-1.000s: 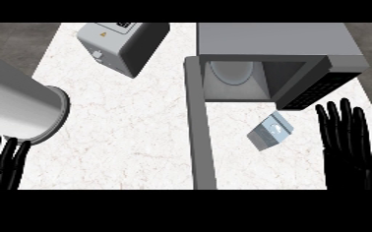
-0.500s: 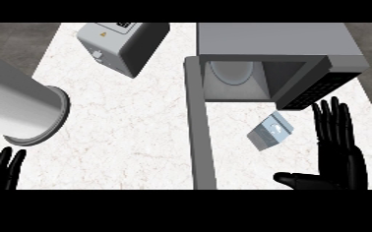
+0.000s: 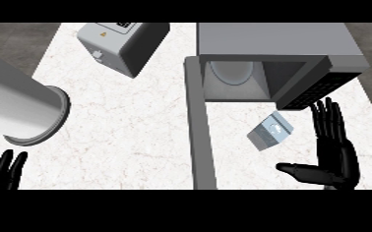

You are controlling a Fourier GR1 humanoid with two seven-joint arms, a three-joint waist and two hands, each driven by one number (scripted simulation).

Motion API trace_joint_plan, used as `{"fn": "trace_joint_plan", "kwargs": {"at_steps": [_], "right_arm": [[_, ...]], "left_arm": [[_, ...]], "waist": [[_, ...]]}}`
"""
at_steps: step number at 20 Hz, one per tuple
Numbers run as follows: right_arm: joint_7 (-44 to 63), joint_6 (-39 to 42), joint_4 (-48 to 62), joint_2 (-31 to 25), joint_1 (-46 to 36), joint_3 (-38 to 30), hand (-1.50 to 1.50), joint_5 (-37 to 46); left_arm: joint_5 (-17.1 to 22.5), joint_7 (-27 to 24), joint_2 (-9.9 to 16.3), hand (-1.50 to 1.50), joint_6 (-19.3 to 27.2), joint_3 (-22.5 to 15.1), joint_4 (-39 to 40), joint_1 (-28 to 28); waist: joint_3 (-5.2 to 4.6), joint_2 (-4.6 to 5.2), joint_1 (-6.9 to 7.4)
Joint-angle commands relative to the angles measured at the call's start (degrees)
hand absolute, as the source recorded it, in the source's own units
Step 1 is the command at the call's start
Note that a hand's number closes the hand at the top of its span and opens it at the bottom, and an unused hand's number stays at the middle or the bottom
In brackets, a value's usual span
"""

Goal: Pick up the milk, place it into the microwave and close the microwave

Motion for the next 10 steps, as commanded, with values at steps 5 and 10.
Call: {"fn": "trace_joint_plan", "kwargs": {"at_steps": [5,10], "right_arm": [[-1.3,3.69,4.9,-2.64,0.51,-0.15,-1.5,0.63],[-10.71,1.2,23.79,-2.35,-9.09,-1.35,-1.5,4.67]], "left_arm": [[0.43,-5.07,-0.3,-1.5,-0.89,0.84,4.84,0.88],[-0.1,-4.34,-0.3,-1.5,-1.68,-0.62,0.71,5.28]], "waist": [[-0.04,-0.06,-0.2],[0.01,0.0,0.41]]}}
